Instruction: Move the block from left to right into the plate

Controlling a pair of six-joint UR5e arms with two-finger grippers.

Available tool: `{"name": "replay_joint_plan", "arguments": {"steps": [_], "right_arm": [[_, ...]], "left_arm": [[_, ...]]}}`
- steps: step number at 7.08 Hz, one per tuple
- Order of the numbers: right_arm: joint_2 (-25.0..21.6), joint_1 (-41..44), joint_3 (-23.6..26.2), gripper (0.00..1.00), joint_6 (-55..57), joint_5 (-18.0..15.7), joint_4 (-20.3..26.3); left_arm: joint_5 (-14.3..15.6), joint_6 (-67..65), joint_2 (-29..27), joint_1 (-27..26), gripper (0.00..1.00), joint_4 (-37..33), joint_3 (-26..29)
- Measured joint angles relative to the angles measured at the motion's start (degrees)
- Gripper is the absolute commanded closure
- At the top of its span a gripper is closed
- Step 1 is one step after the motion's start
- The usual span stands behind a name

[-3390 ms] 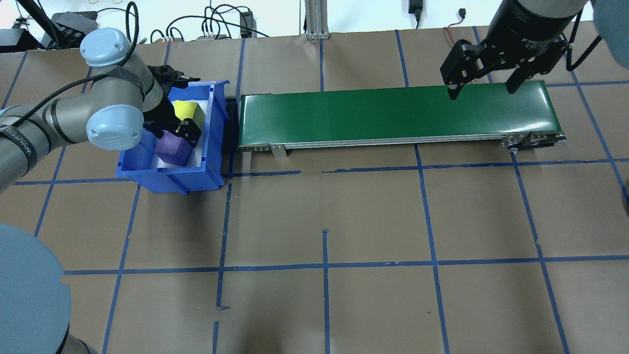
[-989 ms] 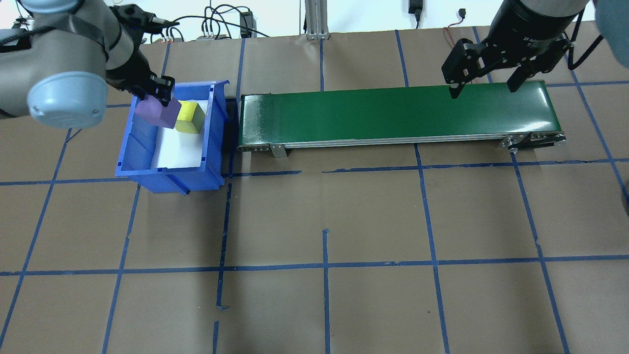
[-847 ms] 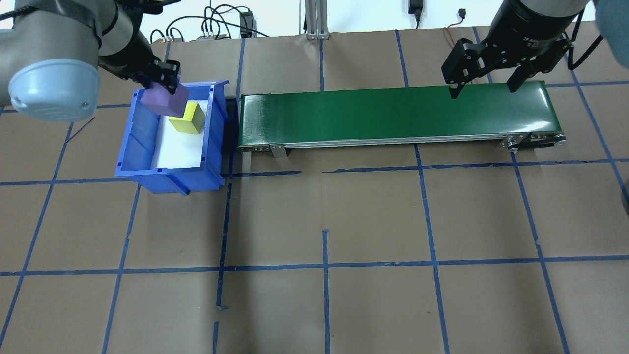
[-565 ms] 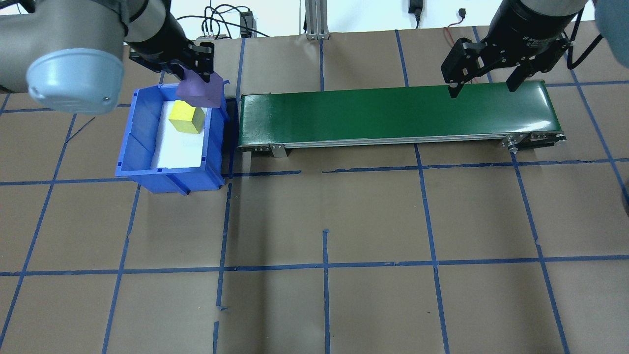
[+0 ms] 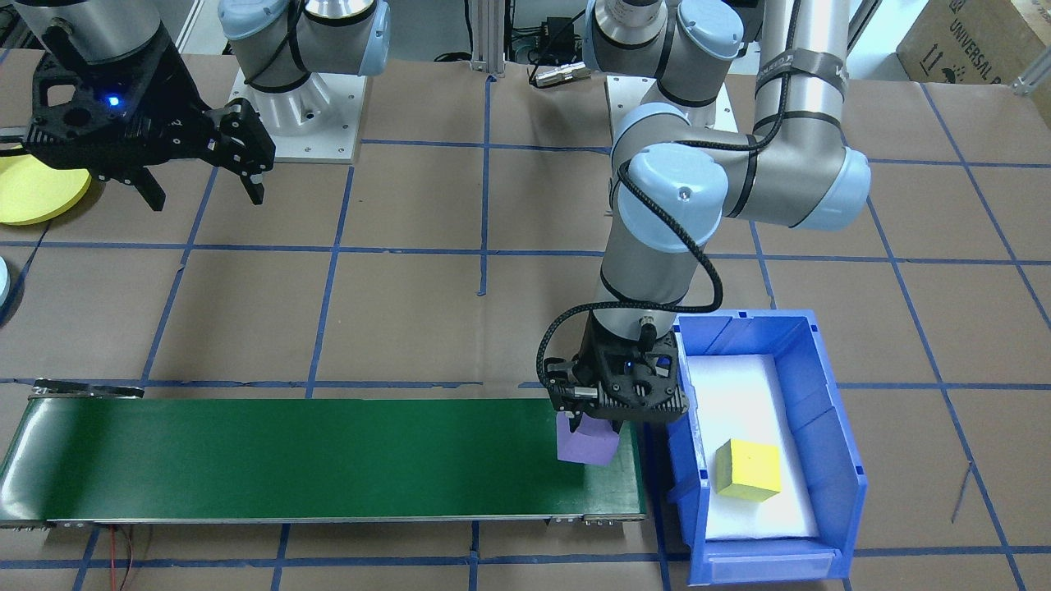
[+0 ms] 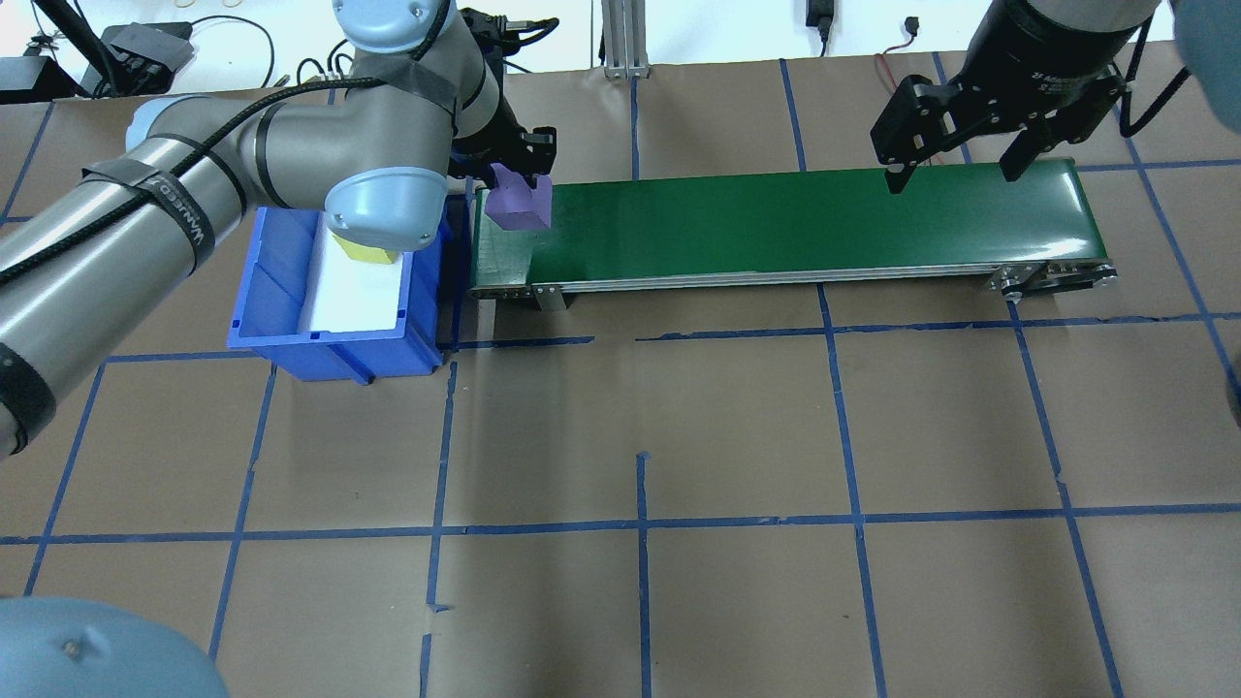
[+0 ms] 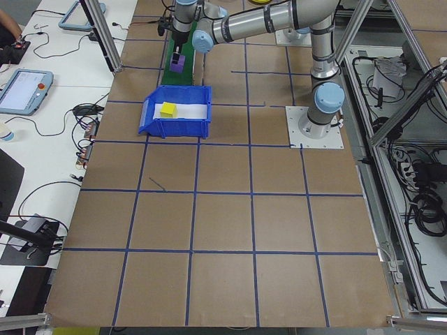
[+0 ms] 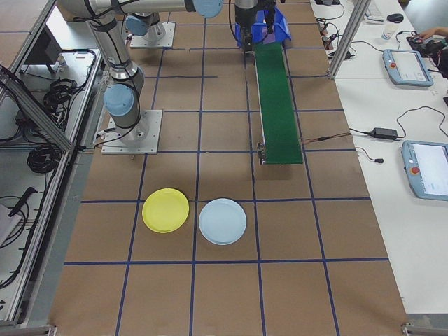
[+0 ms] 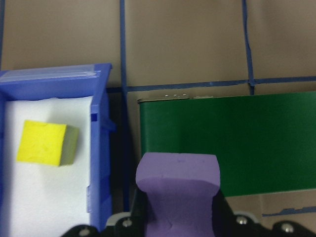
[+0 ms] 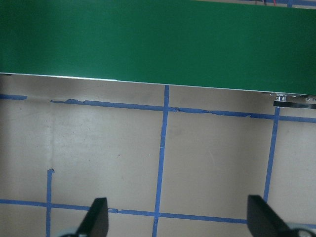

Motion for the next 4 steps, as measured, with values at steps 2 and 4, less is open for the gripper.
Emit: {"name": "replay_joint_plan", "arguments": {"steps": [2, 4], "right_arm": [[0.00, -0.06, 0.02, 0.00, 0.00, -0.17, 0.02], [-0.01, -0.07, 0.02, 0.00, 0.00, -0.19, 0.04]], "left_arm": [[0.44, -0.32, -1.39, -0.10, 0.00, 0.40, 0.15], [0.97, -0.09, -0.53, -0.08, 0.00, 0.44, 0.94]]}}
